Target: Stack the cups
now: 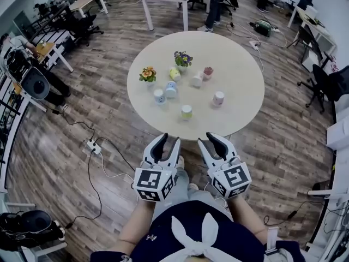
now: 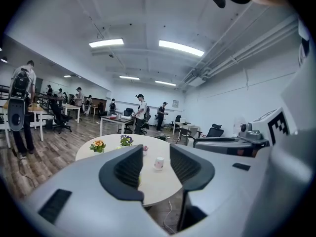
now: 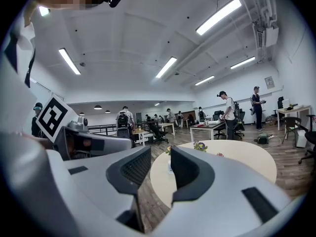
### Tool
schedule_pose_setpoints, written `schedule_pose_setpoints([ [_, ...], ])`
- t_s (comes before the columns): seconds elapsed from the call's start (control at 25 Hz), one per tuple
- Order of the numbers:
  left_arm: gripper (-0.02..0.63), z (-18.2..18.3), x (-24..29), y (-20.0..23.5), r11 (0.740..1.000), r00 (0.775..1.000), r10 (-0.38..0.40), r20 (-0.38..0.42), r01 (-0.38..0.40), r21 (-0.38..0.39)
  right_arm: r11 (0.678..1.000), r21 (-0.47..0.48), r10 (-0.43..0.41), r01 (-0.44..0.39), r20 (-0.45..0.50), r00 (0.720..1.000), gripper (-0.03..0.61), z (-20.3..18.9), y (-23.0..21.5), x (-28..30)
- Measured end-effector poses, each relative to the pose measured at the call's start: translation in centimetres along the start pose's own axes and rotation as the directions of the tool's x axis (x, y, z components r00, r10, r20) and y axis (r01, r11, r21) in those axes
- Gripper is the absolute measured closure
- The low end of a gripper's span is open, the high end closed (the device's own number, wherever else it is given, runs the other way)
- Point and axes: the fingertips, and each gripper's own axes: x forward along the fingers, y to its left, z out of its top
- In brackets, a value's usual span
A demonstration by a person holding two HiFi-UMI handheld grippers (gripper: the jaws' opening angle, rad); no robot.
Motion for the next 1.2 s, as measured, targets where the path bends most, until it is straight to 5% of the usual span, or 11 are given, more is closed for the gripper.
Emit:
schedule_pose_setpoints([
  [0.04, 0.419, 0.1, 0.4, 0.4, 1.000, 1.000, -0.004, -0.008, 0.004, -0.006, 1.000, 0.009, 0.002, -0.002, -0.009, 1.000, 0.449, 0.0, -0.3, 0.5],
  [0.2, 0.359, 0.0, 2.1, 2.3, 1.000, 0.999, 0.006, -0.039, -0.007, -0.021, 1.000, 0.025, -0.007, 0.009, -0.066, 0.998, 0.383, -0.6, -1.5, 2.3],
  [1.0, 0.353, -0.6, 11.6, 15.9, 0.994, 0.982, 0.101, -0.161, -0.106, -0.027, 0.997, 0.073, -0.017, 0.033, -0.221, 0.975, 0.347, -1.8, -9.2, 13.7],
  [1.2, 0.353, 0.3, 14.7, 18.4, 0.987, 0.982, 0.020, -0.188, -0.049, -0.152, 0.994, 0.099, -0.022, 0.049, -0.253, 0.967, 0.347, -2.3, -11.0, 16.8],
])
